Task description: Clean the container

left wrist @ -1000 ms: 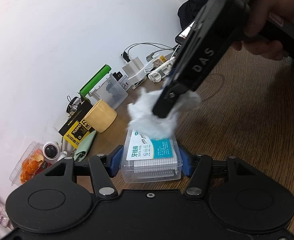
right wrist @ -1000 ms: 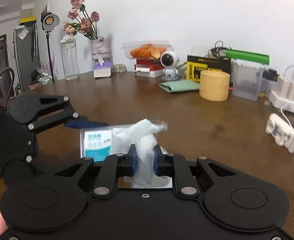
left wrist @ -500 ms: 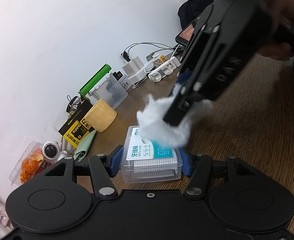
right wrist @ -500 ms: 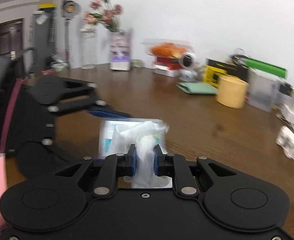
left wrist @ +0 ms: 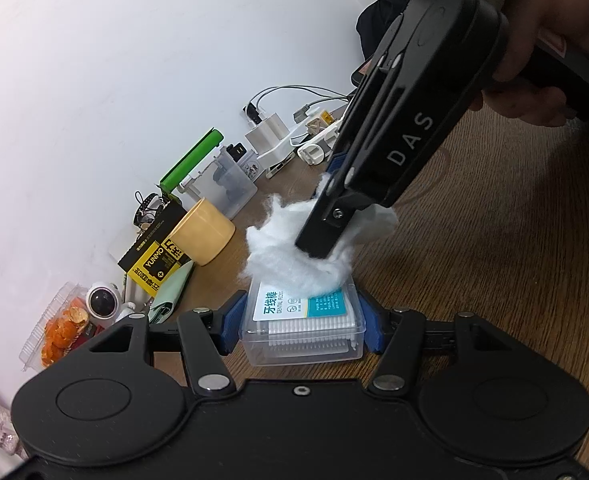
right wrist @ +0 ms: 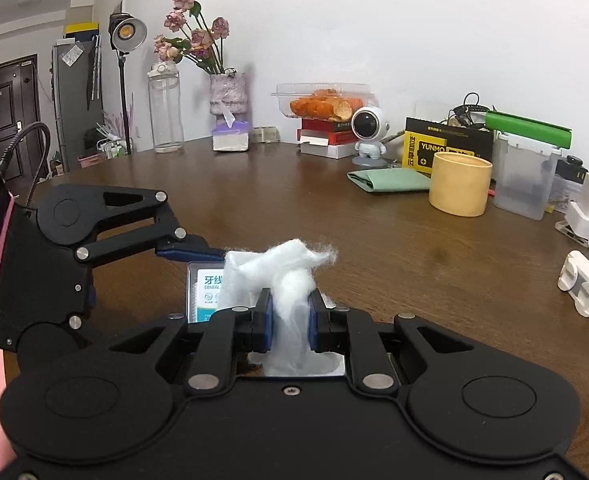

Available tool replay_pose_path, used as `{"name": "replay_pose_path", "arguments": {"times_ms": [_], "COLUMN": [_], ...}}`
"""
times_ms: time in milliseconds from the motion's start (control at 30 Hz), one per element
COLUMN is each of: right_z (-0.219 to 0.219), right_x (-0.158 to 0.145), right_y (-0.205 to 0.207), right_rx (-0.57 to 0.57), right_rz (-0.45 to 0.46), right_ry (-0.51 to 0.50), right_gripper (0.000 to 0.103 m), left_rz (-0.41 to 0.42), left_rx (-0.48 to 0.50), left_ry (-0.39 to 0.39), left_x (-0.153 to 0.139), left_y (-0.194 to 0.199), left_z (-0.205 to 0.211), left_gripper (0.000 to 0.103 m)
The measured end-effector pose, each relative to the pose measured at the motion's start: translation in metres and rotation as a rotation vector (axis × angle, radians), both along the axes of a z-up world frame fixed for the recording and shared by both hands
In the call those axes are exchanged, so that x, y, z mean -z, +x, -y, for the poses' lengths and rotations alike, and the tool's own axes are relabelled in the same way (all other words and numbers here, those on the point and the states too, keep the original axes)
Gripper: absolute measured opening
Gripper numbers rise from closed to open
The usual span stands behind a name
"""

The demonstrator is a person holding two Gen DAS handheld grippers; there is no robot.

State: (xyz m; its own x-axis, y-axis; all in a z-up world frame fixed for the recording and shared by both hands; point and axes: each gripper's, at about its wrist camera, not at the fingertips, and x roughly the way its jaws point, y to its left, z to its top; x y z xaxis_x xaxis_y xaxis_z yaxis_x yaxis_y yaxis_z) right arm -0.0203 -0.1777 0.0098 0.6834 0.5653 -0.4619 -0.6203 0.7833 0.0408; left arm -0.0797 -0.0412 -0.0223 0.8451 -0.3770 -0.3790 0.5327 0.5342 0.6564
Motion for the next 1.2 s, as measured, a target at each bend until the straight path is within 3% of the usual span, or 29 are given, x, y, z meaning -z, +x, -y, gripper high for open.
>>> {"name": "replay_pose_path", "arguments": {"times_ms": [633, 900, 1033, 1200], "right_z": [0.011, 0.000, -0.019, -0.022], "right_x": [0.004, -0.002, -0.007, -0.013], "right_y": [0.020, -0.014, -0.023, -0.007], "right_rx": [0.121, -0.014, -0.098, -0.045], "right_rz": [-0.035, -0.068, -0.025, 0.005], "right_ry": [-0.033, -0.003, 0.019, 0.021], "right_gripper": [0.018, 0.018, 0.018, 0.018], "left_rz": [0.001, -0.001, 0.000, 0.000], "left_rx": [0.000, 0.000, 0.001, 0.001], "left_ry": [0.000, -0.001, -0.001, -0.001], "left_x": [0.001, 0.000, 0.000, 0.000], "left_y": [-0.004, -0.003, -0.004, -0.005], "left_z": [0.001, 0.001, 0.001, 0.002], "left_gripper": [0.057, 0.057, 0.057, 0.057]}}
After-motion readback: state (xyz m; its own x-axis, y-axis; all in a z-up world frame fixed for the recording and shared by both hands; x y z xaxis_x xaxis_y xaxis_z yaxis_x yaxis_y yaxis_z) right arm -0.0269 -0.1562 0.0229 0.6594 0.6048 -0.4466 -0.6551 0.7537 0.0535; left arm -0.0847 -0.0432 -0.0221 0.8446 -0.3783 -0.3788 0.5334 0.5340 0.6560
